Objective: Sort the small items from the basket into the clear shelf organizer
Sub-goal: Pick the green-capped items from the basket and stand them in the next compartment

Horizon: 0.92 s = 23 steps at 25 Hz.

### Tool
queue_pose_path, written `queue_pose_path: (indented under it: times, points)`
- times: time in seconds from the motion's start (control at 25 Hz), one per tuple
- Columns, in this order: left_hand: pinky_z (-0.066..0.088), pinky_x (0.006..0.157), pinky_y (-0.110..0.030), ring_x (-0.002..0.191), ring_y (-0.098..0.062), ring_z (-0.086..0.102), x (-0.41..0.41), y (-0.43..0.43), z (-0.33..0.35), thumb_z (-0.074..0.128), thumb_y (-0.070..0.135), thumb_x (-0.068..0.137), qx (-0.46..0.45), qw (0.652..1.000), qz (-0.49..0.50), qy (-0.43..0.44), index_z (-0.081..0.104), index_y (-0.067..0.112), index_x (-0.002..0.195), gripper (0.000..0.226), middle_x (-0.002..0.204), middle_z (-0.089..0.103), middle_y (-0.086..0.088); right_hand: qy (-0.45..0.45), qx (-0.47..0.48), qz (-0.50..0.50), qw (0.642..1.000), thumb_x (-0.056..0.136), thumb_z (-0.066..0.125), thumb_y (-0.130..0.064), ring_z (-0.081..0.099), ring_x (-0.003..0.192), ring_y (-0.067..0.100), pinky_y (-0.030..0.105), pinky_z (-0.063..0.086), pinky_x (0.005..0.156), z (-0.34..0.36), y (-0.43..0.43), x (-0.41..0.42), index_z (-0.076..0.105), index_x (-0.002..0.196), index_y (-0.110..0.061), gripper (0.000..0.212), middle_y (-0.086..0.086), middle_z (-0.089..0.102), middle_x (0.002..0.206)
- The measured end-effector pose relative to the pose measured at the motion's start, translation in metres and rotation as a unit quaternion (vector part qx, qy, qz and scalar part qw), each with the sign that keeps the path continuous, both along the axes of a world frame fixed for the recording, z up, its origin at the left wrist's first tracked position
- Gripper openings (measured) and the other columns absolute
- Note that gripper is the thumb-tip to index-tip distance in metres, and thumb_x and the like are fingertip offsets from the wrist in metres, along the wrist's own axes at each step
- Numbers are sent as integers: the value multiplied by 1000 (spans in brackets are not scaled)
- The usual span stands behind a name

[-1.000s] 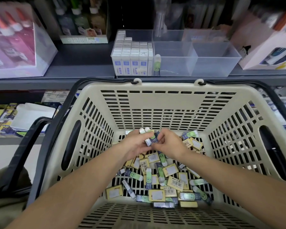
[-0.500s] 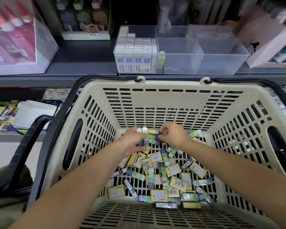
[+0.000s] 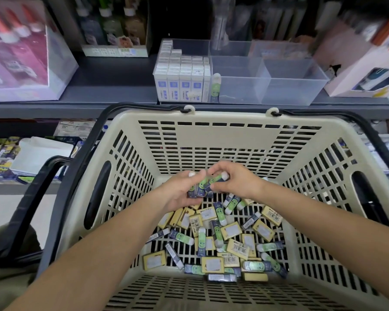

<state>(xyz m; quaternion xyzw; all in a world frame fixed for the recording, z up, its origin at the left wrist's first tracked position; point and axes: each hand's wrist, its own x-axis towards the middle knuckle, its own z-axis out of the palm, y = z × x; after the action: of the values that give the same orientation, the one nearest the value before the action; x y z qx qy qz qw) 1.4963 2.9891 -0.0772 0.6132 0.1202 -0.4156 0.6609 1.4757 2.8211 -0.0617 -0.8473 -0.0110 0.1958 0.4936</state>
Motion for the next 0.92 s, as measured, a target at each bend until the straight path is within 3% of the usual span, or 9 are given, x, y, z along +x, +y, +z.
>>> queue_pose_path:
  times: [0.12, 0.24, 0.36, 0.44, 0.56, 0.64, 0.72, 0.84, 0.92]
  points:
    - [52, 65, -27, 82, -14, 63, -1, -2, -3, 62, 26, 88, -23, 1000, -9, -5, 59, 11, 108, 26, 94, 65, -4, 43, 86, -77, 992, 76, 73, -4, 57, 60, 10, 22, 49, 60, 6, -2, 0, 53, 92, -20, 30, -2, 64, 73]
    - [53, 64, -28, 78, -14, 65, 2, -4, -4, 63, 24, 88, -37, 999, 25, 1, 59, 12, 105, 21, 90, 67, -4, 50, 49, -53, 996, 75, 75, -11, 58, 53, 8, 23, 51, 55, 10, -5, 1, 58, 88, -14, 22, -4, 64, 59]
    - [54, 65, -28, 82, -16, 67, 1, -2, -3, 68, 36, 80, -58, 998, -30, 8, 58, 11, 116, 45, 94, 69, -5, 15, -39, -17, 999, 74, 77, -17, 61, 56, 10, 30, 53, 62, 7, 2, -3, 51, 97, -22, 35, -2, 65, 64]
    - [54, 64, -27, 83, -15, 69, -1, -2, -3, 75, 36, 71, -56, 997, -56, 7, 54, 10, 120, 60, 91, 71, -3, 21, 3, -15, 1000, 74, 76, -10, 65, 58, 7, 24, 55, 61, 4, 6, -4, 43, 109, -23, 50, -3, 67, 65]
    - [54, 59, -27, 83, -17, 69, 0, -3, -6, 78, 27, 71, -28, 999, -32, -7, 58, 13, 107, 44, 90, 71, -4, 57, 37, -14, 998, 79, 69, -4, 65, 60, 3, 18, 52, 58, 0, -5, 0, 47, 114, -17, 43, -3, 68, 73]
    - [54, 57, -28, 81, -17, 68, 2, -3, -9, 77, 23, 75, 1, 1000, -9, -15, 60, 16, 98, 29, 87, 71, -2, 24, -98, 2, 995, 83, 66, -9, 64, 70, 6, 21, 53, 64, -4, -23, 4, 58, 106, -13, 25, -3, 66, 83]
    - [53, 56, -28, 73, -15, 68, 3, -3, -10, 74, 19, 78, 17, 1000, 4, -15, 61, 16, 93, 20, 78, 71, 0, -17, -276, 90, 957, 83, 65, -16, 60, 92, 12, 27, 50, 80, -12, -38, 3, 63, 103, -17, 19, -4, 61, 100]
    - [46, 51, -23, 60, -10, 65, 3, -7, -6, 68, 7, 79, 27, 999, 5, -17, 60, 13, 86, 12, 68, 68, -1, -21, -374, 207, 904, 81, 64, -20, 47, 113, 18, 32, 41, 96, -30, -44, -7, 55, 124, -26, 44, -1, 49, 124]
    - [43, 46, -21, 60, -11, 63, 3, -8, -4, 65, 4, 78, 34, 999, 9, -17, 60, 13, 84, 12, 68, 67, -3, -71, -437, 248, 862, 81, 61, -21, 42, 117, 22, 33, 36, 98, -42, -41, -14, 45, 133, -29, 55, 2, 41, 128]
